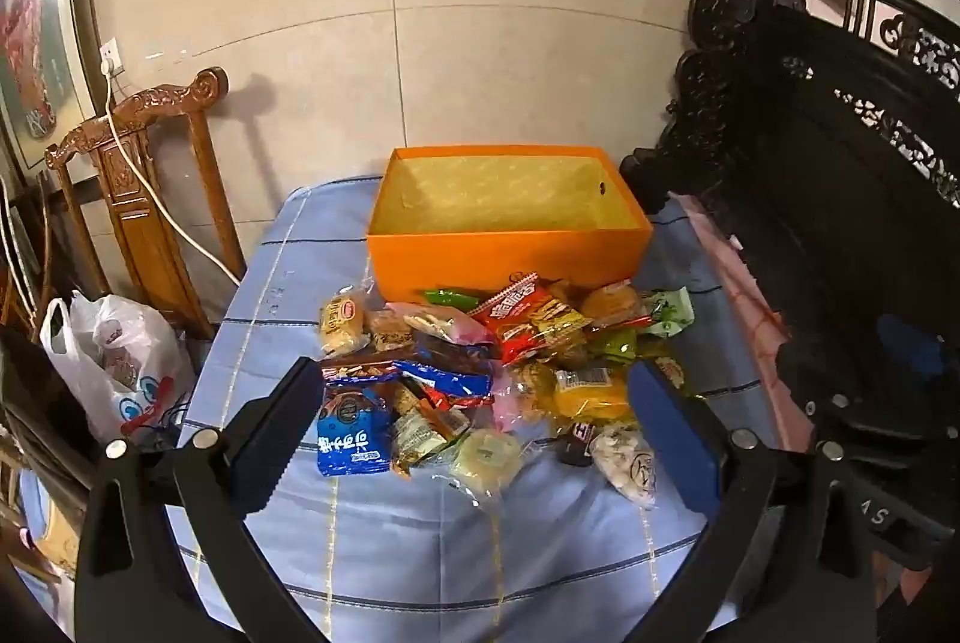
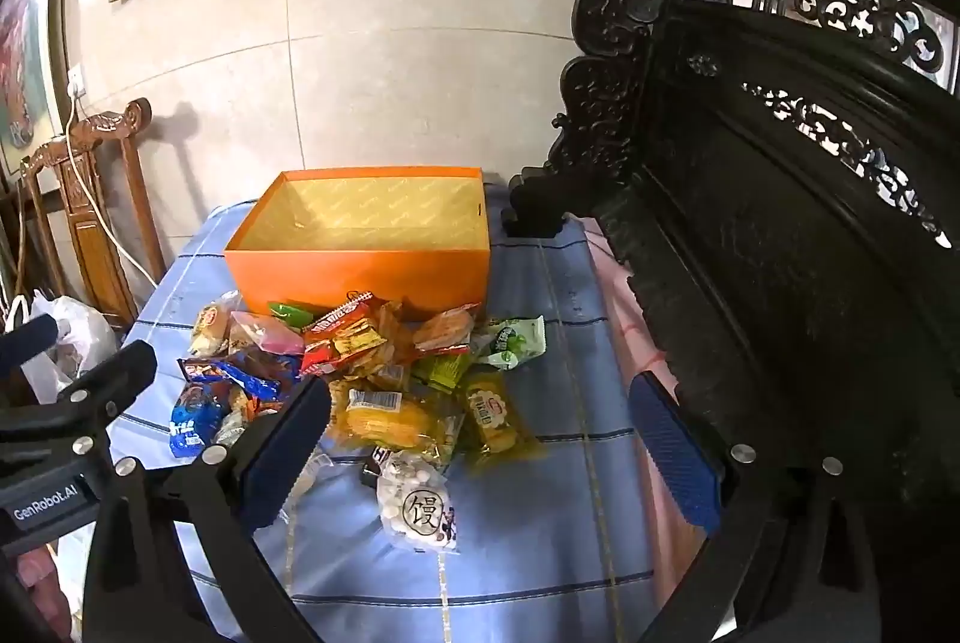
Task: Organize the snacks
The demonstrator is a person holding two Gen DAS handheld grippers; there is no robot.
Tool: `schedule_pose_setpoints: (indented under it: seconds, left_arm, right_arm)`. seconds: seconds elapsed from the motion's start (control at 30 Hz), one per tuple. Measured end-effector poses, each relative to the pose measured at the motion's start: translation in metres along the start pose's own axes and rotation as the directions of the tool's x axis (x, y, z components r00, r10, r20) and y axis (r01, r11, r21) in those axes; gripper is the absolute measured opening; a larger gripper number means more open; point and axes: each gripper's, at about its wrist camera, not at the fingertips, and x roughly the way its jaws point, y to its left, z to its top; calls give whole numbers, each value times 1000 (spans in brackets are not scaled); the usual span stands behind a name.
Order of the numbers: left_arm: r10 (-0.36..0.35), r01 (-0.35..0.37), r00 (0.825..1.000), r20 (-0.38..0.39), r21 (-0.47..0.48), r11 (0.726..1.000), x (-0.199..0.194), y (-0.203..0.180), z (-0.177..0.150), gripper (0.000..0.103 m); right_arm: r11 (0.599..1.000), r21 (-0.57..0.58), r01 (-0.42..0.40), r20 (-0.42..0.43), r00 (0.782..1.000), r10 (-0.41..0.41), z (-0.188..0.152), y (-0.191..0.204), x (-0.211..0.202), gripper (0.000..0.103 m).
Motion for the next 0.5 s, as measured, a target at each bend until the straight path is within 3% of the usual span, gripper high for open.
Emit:
schedule_pose_setpoints:
  seconds: [0.5]
  left_arm:
    - [-14,12,1000,-22,-70,998,4,14,-1,99]
  right_arm:
    - [998,63,-3,-44,999,6,-1,-12,2,100]
